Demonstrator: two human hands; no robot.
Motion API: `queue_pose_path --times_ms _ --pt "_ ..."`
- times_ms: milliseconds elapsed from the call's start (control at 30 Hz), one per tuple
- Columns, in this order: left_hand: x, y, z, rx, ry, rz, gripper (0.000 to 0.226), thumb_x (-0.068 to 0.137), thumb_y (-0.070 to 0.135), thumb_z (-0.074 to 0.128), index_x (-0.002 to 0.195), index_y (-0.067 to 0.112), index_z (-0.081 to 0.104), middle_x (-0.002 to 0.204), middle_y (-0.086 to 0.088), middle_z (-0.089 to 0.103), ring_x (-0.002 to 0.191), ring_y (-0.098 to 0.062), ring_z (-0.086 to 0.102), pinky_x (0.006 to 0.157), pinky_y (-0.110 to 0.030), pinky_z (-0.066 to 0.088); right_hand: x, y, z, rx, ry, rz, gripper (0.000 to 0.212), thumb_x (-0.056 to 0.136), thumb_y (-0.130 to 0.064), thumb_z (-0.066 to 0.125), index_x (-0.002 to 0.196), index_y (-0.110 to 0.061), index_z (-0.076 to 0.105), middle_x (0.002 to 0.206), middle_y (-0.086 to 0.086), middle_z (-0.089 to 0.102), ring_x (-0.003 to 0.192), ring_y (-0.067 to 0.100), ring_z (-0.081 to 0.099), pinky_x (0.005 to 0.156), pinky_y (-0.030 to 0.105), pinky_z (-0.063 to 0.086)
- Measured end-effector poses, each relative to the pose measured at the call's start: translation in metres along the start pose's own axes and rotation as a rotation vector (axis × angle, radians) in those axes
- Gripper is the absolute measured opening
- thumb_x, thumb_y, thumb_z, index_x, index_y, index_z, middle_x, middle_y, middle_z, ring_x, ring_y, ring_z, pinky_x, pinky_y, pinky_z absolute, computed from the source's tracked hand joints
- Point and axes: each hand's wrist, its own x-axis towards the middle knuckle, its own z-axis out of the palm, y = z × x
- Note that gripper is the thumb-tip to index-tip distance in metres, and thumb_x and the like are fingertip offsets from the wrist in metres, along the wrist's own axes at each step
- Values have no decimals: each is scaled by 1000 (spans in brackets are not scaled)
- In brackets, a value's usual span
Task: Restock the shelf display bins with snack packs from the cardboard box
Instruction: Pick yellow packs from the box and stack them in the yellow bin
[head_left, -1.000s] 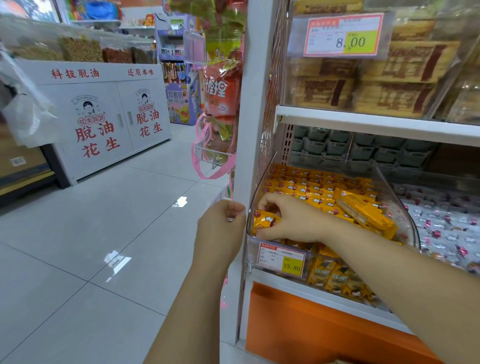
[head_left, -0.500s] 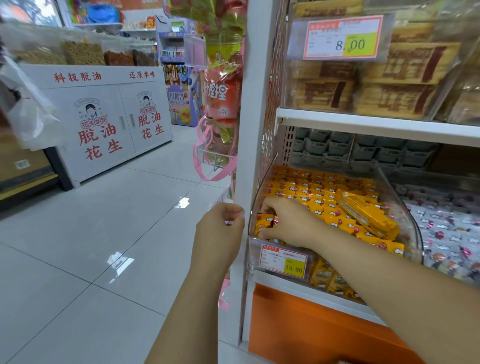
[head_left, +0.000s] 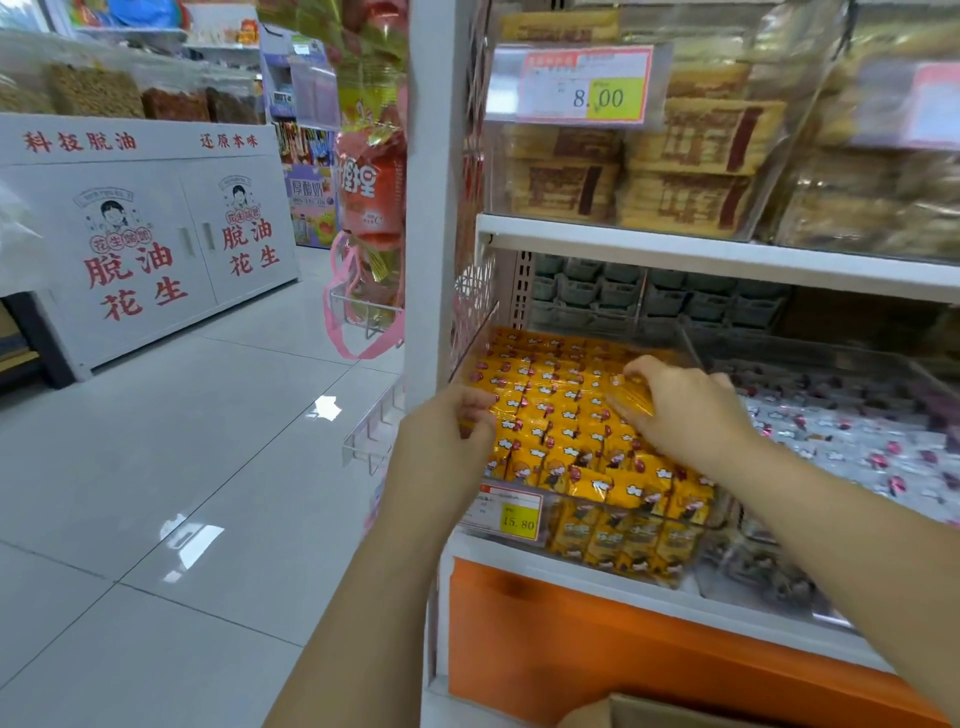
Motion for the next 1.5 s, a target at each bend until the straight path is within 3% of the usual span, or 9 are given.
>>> queue_pose_path --times_ms 167,367,667,767,967,1100,1167,1333,1500 --pt "0 18 17 -25 -136 51 16 94 25 56 109 24 62 95 10 65 80 -7 65 70 -18 49 -8 -6 -16 298 157 -162 43 88 -36 64 128 -28 52 116 -7 60 105 16 57 104 40 38" --pt "-11 44 23 -483 -526 -39 43 81 52 56 115 25 58 104 3 70 90 -12 71 80 -29 58 -42 -15 -34 549 222 -424 31 73 -24 70 100 -26 55 96 -15 48 82 0 48 70 12 40" --pt "-7 35 19 -614 -394 -68 22 91 24 61 112 25 53 99 0 73 97 -16 69 81 -32 56 -50 -3 -54 783 -101 -373 53 79 -8 73 107 -45 49 107 -16 60 80 7 61 69 21 52" --pt "-7 36 24 -592 -361 -53 24 84 29 64 106 27 54 101 -9 68 96 -19 68 81 -33 56 -49 -3 -53 721 -91 -377 49 79 -7 73 104 -43 52 99 -13 62 77 6 60 69 19 51" --pt "-2 36 16 -500 -101 -1 16 86 15 59 91 30 57 85 11 63 88 -13 63 76 -32 53 -43 2 -43 464 -122 -311 33 83 -28 71 112 -36 56 103 -14 62 71 0 56 66 15 47" --pt "1 33 6 -449 56 4 20 89 11 56 100 28 56 92 10 65 84 -4 65 71 -27 53 -50 -5 -27 114 -282 -333 45 85 -50 62 127 -36 54 122 -14 60 109 5 52 100 33 32" --pt "0 34 5 -421 61 22 21 90 13 56 103 28 56 95 11 65 87 -1 62 74 -26 51 -49 -11 -19 68 -256 -326 46 85 -55 59 127 -37 54 123 -15 58 119 10 45 102 34 18" --pt "-3 30 6 -346 5 41 19 91 15 58 106 27 57 92 12 67 83 0 65 64 -14 48 -29 -15 -6 172 -353 -327 34 81 -54 64 109 -34 66 107 -15 66 102 8 57 100 39 38" --pt "-2 28 4 -342 -23 39 21 91 13 58 109 25 58 95 9 68 89 -6 66 71 -20 51 -17 -6 4 -5 -159 -339 30 85 -54 59 107 -36 65 106 -16 64 101 10 45 93 35 28"
